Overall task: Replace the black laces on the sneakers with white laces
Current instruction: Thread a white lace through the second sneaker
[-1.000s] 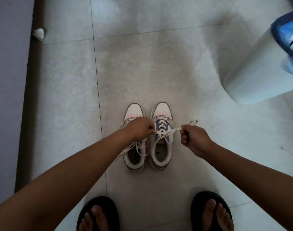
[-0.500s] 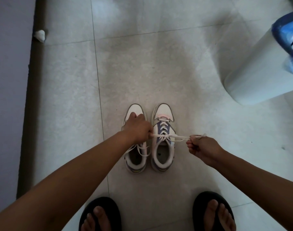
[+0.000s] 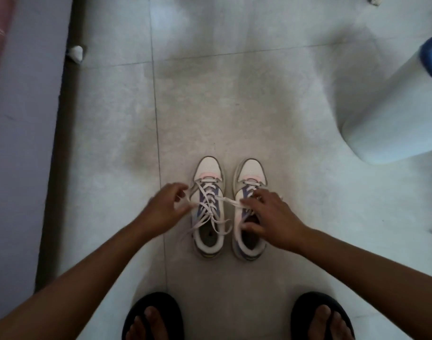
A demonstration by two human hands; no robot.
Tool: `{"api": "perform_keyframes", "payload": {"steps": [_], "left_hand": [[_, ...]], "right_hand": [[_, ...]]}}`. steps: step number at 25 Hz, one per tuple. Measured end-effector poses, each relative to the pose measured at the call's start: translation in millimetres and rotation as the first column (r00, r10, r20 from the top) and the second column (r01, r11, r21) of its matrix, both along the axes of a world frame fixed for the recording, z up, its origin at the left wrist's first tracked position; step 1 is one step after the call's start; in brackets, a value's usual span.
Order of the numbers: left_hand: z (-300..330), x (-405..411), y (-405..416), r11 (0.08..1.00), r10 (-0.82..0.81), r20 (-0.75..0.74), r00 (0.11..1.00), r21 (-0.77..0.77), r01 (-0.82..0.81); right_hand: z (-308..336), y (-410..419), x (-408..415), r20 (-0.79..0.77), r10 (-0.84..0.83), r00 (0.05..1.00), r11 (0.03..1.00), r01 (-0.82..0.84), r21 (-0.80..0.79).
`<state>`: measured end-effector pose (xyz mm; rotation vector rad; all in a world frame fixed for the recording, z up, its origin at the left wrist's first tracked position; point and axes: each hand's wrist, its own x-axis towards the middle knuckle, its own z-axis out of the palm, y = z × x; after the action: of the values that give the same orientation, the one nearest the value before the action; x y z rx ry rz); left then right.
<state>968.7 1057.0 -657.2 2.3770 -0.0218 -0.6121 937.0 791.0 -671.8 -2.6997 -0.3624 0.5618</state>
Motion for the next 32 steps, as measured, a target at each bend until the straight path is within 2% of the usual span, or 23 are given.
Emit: {"api": "perform_keyframes", "payload": {"steps": [2,5,7,9,10,12,14,15,18,21,24,27,29,32], "left_hand": [[-6,-20,-11,0.998,-0.053,-0.11,0.993,-0.022,0.051],[-15,-39,-18,0.978,-0.163,0.055,0.985,0.143,0.154],[-18,-43,-16,0.983,-0.142,0.153,0.978,0.136,0.121],[-19,-38,-18,0.997,-0.08,0.174,0.982,0.034,0.075],[-20,-33,-21,0.998,-0.056,0.172,0.983,-0.007,0.058],[-21,-21,-25,0.995,0.058,0.234,0.97,-0.087,-0.038],[-24,-4,-25,0.983,0.173,0.31,0.935,-0.12,-0.142],[-25,5,-25,0.988,0.148,0.318,0.936,-0.096,-0.124],[-30,28,-30,0.995,-0.091,0.222,0.971,0.066,0.078],[-30,37,-41,0.942,-0.214,0.173,0.961,0.298,0.156],[-28,37,-52,0.883,-0.276,0.161,0.948,0.432,0.183],[-22,41,-57,0.874,-0.273,0.115,0.955,0.444,0.197],[-20,45,-56,0.876,-0.267,0.091,0.96,0.437,0.202],[-22,43,-54,0.878,-0.283,0.094,0.955,0.425,0.219]], "right_hand": [[-7,-4,8,0.016,0.168,0.986,0.976,-0.164,-0.144],[0,-27,18,-0.018,0.105,0.994,0.971,-0.107,-0.214],[8,-18,13,0.156,0.061,0.986,0.969,-0.021,-0.246],[13,11,8,0.338,0.059,0.939,0.993,-0.022,-0.112],[14,28,11,0.343,0.045,0.938,0.999,-0.045,-0.01],[14,54,27,0.158,-0.082,0.984,0.978,0.05,0.2],[4,67,47,-0.034,-0.215,0.976,0.945,0.217,0.244],[-2,71,56,-0.088,-0.259,0.962,0.931,0.272,0.241],[-10,80,70,-0.159,-0.304,0.939,0.91,0.336,0.242],[-11,84,69,-0.023,-0.161,0.987,0.982,0.162,0.101],[-9,94,67,0.065,0.027,0.998,0.995,-0.021,-0.098],[-3,105,72,0.036,0.21,0.977,0.946,-0.194,-0.258],[0,105,79,0.008,0.334,0.943,0.9,-0.316,-0.301],[-3,104,76,0.017,0.393,0.919,0.866,-0.364,-0.344]]}}
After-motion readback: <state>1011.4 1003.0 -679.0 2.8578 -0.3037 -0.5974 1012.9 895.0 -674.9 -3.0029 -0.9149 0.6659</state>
